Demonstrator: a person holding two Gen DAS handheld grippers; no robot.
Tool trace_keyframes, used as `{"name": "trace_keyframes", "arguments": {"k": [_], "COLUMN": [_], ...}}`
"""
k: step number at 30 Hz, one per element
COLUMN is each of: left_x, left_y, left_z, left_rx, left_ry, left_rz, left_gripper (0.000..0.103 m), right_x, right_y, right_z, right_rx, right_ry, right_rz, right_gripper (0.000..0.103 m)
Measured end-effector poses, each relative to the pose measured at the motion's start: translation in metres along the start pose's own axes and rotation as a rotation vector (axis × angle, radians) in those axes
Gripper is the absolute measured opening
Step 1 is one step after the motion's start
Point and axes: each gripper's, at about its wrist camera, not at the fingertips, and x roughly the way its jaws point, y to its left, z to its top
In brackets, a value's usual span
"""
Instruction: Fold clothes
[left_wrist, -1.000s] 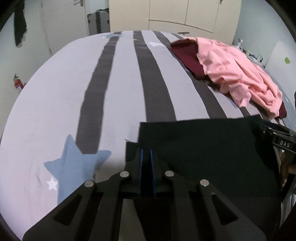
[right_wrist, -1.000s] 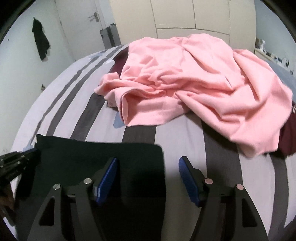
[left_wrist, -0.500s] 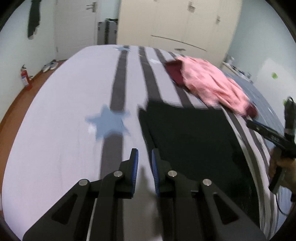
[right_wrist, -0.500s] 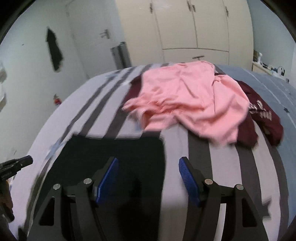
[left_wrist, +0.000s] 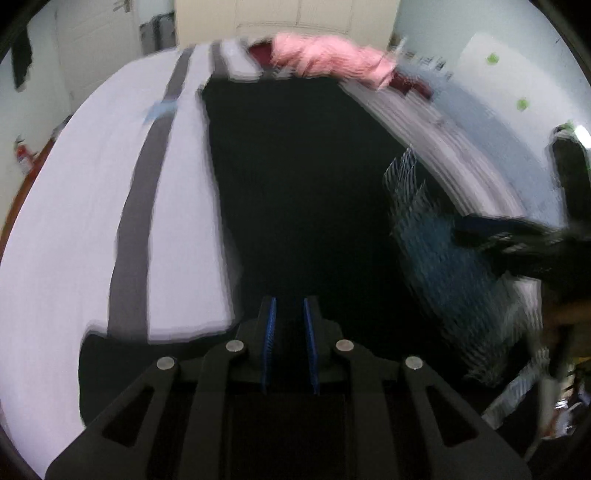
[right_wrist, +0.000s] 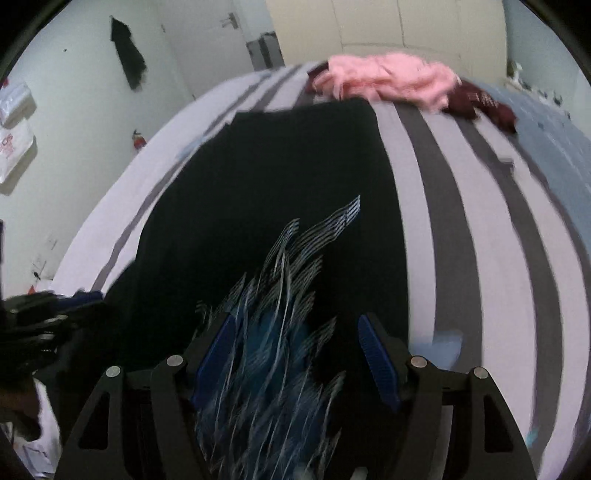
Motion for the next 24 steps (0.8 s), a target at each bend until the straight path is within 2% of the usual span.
{"name": "trace_keyframes", "arguments": {"k": [3,7,12,19,21,24], "left_x": [-0.008,-0.029,-0.059,-0.081,-0.079,-0.079], "left_y": [0.024,0.057,0.057,0.017,0.015,0.04], "left_z": [-0.026,-0.045,-0.048,-0.075,-0.092,-0.128], "left_rx": [-0.079,-0.186,-0.165,-0.083,-0.111,-0.237], "left_ry": [0.003,-0.01,-0.073,-0.113,-0.103,-0.083], "left_rz": [0.07,0.162,0.195,0.177,0.22,0.323], "left_gripper": [0.018,0.018,0.018,0.02,0.02,0.02], "right_x": [-0.006,-0.014,-0.022,-0.042,-0.045,-0.05], "right_y": [0.003,0.009,0.016,0.05,0.059,0.07], "right_z": [-0.032,-0.05,-0.056,-0.078,-0.085,-0.097], "right_rx": [0.018,-0.037,-0.06,-0.11,-0.108,-0.115], "right_ry": [0.023,0.008,-0.014,-0.06,-0.078,-0.094], "right_rz": [-0.023,-0.063,-0.088,-0.016,0.024,0.075], "right_gripper": [0.066,0.066,0.066,0.066,0.066,0.066]}}
